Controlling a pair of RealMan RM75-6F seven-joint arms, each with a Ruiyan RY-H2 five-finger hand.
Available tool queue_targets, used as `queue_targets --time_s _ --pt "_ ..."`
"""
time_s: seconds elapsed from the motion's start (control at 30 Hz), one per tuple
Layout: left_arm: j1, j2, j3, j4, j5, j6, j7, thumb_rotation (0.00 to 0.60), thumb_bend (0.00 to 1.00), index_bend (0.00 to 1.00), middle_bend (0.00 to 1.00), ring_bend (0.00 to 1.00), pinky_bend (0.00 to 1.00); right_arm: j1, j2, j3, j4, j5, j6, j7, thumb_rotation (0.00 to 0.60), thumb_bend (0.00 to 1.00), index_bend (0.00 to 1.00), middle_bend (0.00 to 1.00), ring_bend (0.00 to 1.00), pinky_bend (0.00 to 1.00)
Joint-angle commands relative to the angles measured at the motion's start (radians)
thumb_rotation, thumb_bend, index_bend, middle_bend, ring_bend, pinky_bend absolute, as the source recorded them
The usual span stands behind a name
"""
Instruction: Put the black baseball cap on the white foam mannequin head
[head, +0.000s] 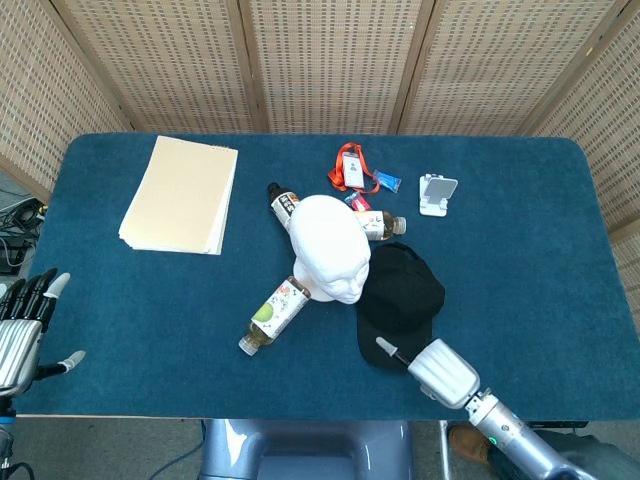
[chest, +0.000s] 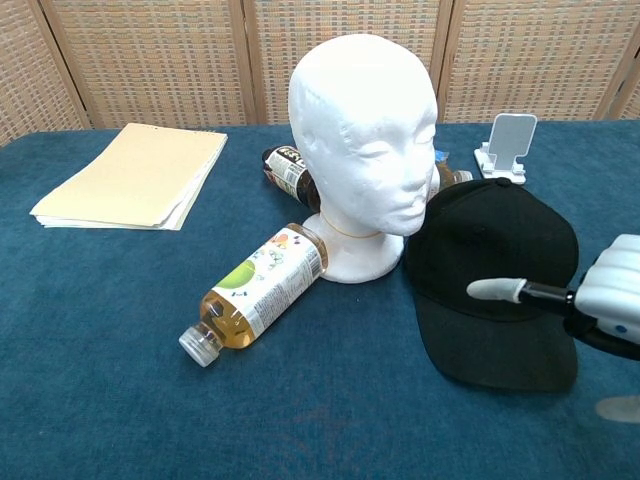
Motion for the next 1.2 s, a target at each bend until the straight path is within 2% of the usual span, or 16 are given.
queue_targets --time_s 0.03,0.2,0.37,0.57,0.9,1.2 --pt "0.001 0.001 0.000 0.000 0.000 0.003 -0.003 0.600 0.00 0.00 0.00 0.00 0.00 0.017 -0.032 0.006 0.024 0.009 -0.026 -0.027 0.600 0.08 0.19 0.92 1.00 1.00" --pt "0.000 0.005 -0.001 0.001 -0.003 0.002 -0.012 0.600 0.00 0.00 0.00 0.00 0.00 0.019 -0.073 0.012 0.038 0.039 -0.043 -0.084 0.600 0.21 0.21 0.92 1.00 1.00" --pt "-0.002 0.006 0.000 0.002 -0.003 0.001 -0.016 0.600 0.00 0.00 0.00 0.00 0.00 0.019 -0.103 0.012 0.040 0.059 -0.058 -0.138 0.600 0.29 0.22 0.92 1.00 1.00" --pt "-0.002 0.009 0.000 0.002 -0.005 0.003 -0.024 0.600 0.00 0.00 0.00 0.00 0.00 0.022 -0.133 0.019 0.048 0.102 -0.085 -0.183 0.600 0.30 0.24 0.92 1.00 1.00" --pt "-0.005 0.011 -0.003 0.003 -0.015 -0.002 -0.028 0.600 0.00 0.00 0.00 0.00 0.00 0.025 -0.193 0.036 0.079 0.151 -0.091 -0.255 0.600 0.39 0.25 0.92 1.00 1.00" --pt "-0.007 0.013 -0.004 0.003 -0.019 -0.004 -0.033 0.600 0.00 0.00 0.00 0.00 0.00 0.016 -0.223 0.045 0.123 0.168 -0.056 -0.288 0.600 0.41 0.25 0.92 1.00 1.00"
